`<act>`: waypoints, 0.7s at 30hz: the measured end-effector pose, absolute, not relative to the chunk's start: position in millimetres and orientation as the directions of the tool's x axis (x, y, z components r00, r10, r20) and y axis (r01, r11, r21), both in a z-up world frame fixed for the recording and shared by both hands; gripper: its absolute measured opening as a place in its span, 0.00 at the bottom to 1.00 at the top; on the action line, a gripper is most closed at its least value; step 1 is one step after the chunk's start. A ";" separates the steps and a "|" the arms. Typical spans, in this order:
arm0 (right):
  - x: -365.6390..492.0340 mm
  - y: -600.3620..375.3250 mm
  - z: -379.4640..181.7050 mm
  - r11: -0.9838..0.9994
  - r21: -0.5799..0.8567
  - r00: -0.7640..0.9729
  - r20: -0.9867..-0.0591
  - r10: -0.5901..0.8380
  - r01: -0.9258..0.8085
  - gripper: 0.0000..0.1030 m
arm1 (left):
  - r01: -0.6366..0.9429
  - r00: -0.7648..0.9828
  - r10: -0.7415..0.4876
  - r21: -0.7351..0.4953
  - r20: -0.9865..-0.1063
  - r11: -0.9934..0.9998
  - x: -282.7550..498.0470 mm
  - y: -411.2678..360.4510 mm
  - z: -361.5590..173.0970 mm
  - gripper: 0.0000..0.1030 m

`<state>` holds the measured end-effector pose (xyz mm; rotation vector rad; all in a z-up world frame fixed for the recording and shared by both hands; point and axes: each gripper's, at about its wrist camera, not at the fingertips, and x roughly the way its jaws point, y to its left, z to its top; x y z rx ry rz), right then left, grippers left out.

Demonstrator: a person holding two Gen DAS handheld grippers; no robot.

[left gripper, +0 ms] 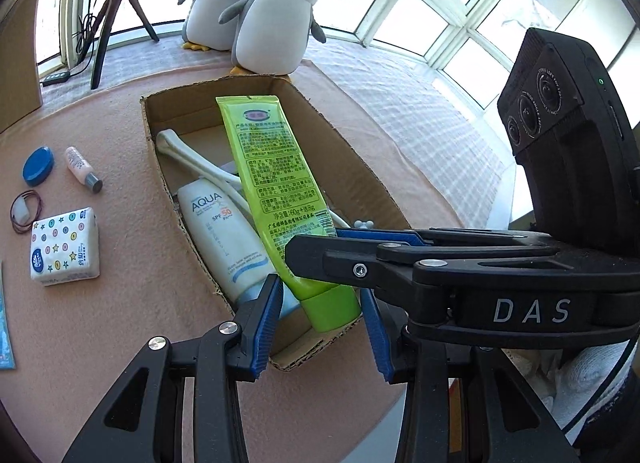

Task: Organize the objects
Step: 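Carry the green tube over the cardboard box with the right gripper, then lower the green tube into the box and open the right gripper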

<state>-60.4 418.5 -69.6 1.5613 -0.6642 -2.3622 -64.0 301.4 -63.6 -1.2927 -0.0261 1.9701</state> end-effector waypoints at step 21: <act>-58.6 444.5 -68.2 -0.885 0.456 -0.430 -0.821 -0.376 -0.096 0.39 | -0.587 -0.220 0.558 -0.348 -0.801 -0.731 -65.2 312.1 -65.7 0.46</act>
